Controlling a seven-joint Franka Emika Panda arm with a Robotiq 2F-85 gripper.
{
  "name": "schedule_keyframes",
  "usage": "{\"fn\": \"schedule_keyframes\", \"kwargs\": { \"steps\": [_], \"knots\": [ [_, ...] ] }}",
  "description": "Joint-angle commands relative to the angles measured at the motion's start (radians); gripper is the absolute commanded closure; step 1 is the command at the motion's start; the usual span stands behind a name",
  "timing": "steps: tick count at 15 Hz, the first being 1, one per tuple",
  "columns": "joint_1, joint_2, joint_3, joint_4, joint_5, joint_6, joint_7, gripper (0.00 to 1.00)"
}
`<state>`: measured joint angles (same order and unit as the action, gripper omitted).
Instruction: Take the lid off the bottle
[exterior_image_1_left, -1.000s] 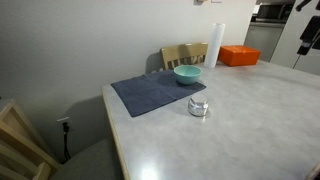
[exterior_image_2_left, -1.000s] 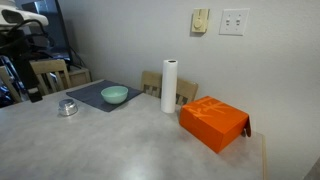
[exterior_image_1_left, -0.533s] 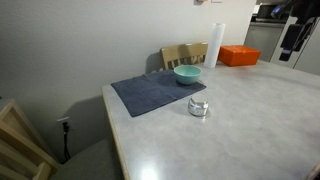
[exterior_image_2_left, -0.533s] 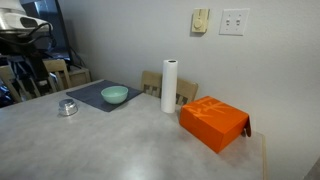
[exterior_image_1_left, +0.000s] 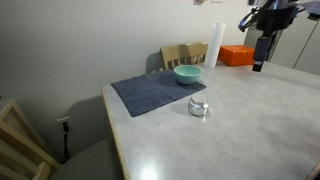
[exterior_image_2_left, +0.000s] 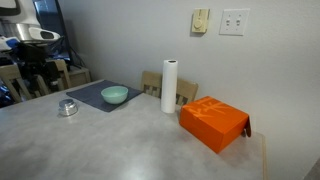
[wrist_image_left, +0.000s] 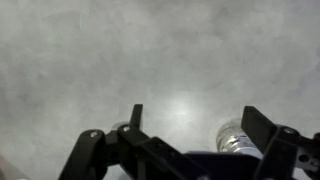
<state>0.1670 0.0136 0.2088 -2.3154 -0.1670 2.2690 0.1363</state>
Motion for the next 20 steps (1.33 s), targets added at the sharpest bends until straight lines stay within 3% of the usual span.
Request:
{"fn": "schedule_keyframes", "kwargs": {
  "steps": [1, 5, 6, 11, 15, 20],
  "knots": [
    [0.04, 0.145, 0.01, 0.119, -0.054, -0.013, -0.032, 0.0],
    [0.084, 0.208, 0.013, 0.141, -0.127, 0.14, -0.11, 0.0],
    [0.084, 0.176, 0.004, 0.119, -0.097, 0.098, -0.07, 0.0],
    [0.091, 0.184, 0.001, 0.124, -0.099, 0.106, -0.067, 0.0],
    [0.079, 0.248, -0.016, 0.154, -0.101, 0.188, -0.081, 0.0],
    [0.058, 0.345, 0.017, 0.233, 0.06, 0.239, -0.204, 0.0]
  ]
}}
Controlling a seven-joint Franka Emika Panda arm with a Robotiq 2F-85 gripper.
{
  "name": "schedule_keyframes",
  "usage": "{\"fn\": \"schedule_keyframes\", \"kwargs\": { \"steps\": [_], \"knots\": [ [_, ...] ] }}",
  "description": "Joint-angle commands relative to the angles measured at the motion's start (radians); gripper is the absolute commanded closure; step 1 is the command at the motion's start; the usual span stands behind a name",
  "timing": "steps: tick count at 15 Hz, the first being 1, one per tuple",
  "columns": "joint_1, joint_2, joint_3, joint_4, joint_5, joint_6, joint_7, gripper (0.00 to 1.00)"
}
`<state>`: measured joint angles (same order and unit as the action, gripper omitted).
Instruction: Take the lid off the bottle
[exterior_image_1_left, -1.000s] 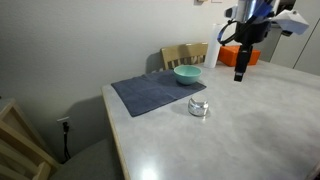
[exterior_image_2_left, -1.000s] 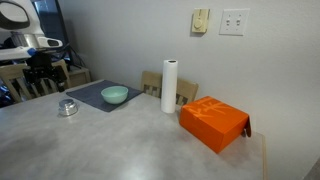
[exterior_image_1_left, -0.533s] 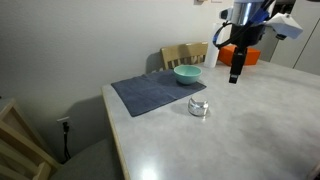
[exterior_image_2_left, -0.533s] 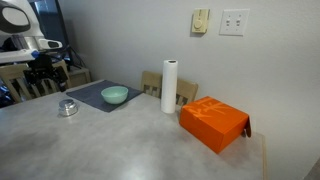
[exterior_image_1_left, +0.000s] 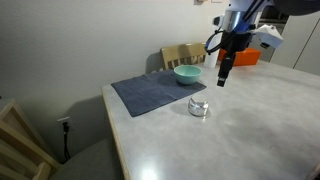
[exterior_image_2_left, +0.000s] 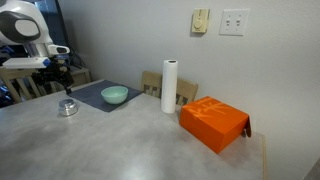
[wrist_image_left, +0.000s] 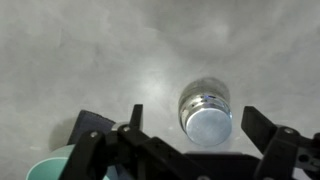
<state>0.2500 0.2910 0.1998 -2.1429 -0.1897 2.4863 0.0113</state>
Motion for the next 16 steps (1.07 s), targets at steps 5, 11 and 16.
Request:
{"fn": "schedule_keyframes", "kwargs": {
  "steps": [5, 11, 16],
  "knots": [
    [-0.002, 0.13, 0.017, 0.129, 0.118, 0.016, -0.098, 0.0],
    [0.088, 0.22, -0.045, 0.187, -0.049, 0.036, 0.024, 0.0],
    [0.119, 0.272, -0.054, 0.228, -0.073, 0.029, 0.047, 0.0]
  ]
}}
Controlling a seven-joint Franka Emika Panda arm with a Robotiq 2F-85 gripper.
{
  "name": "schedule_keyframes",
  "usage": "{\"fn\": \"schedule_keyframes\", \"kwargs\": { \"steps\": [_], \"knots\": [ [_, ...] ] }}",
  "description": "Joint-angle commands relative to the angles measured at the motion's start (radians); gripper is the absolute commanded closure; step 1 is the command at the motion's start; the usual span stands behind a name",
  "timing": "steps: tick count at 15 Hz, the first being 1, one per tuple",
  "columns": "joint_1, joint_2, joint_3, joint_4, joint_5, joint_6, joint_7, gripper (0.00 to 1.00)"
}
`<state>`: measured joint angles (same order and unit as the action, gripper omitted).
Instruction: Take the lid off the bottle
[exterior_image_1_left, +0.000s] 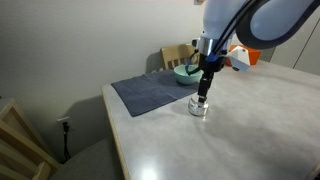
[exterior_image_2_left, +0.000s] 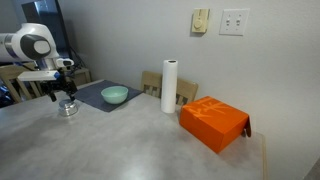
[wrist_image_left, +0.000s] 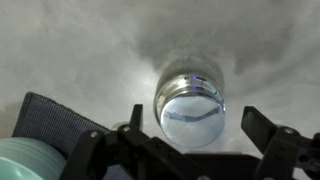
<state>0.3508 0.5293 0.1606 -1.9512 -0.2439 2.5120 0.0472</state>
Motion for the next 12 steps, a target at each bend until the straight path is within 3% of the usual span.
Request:
{"fn": "schedule_keyframes", "kwargs": {
  "steps": [1, 12],
  "knots": [
    [0.02, 0.04, -0.016, 0.041, -0.019, 0.005, 0.008, 0.0],
    [-0.012, 0.067, 0.001, 0.087, 0.029, 0.018, -0.023, 0.0]
  ]
}}
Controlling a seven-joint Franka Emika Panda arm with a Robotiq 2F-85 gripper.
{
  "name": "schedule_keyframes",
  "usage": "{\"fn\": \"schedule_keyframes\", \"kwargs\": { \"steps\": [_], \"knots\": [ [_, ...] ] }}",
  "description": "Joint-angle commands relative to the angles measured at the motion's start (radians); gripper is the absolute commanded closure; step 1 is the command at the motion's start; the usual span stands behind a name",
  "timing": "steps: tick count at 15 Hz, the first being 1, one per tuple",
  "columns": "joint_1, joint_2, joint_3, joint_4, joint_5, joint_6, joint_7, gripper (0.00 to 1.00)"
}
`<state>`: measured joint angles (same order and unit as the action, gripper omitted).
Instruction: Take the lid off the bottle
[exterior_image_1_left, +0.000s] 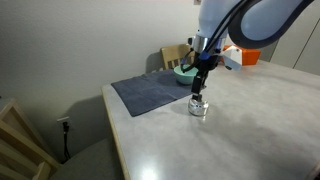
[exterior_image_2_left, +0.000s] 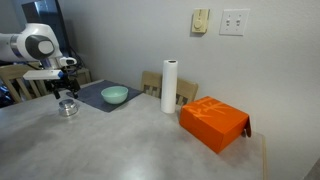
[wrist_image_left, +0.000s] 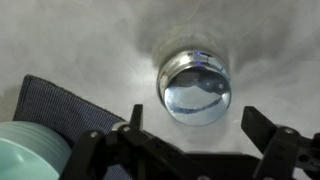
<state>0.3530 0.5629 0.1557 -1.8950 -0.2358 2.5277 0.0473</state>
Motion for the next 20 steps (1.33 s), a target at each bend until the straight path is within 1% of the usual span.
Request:
{"fn": "schedule_keyframes", "kwargs": {
  "steps": [1, 3, 6, 14, 20],
  "knots": [
    [-0.024, 0.039, 0.017, 0.037, 0.034, -0.003, -0.042, 0.0],
    [-0.053, 0.061, 0.046, 0.053, 0.081, -0.015, -0.097, 0.0],
    [-0.061, 0.09, 0.055, 0.07, 0.119, -0.016, -0.132, 0.0],
    [-0.037, 0.114, 0.034, 0.066, 0.107, -0.003, -0.099, 0.0],
    [0.005, 0.079, 0.01, 0.042, 0.086, -0.01, -0.023, 0.0]
  ]
}}
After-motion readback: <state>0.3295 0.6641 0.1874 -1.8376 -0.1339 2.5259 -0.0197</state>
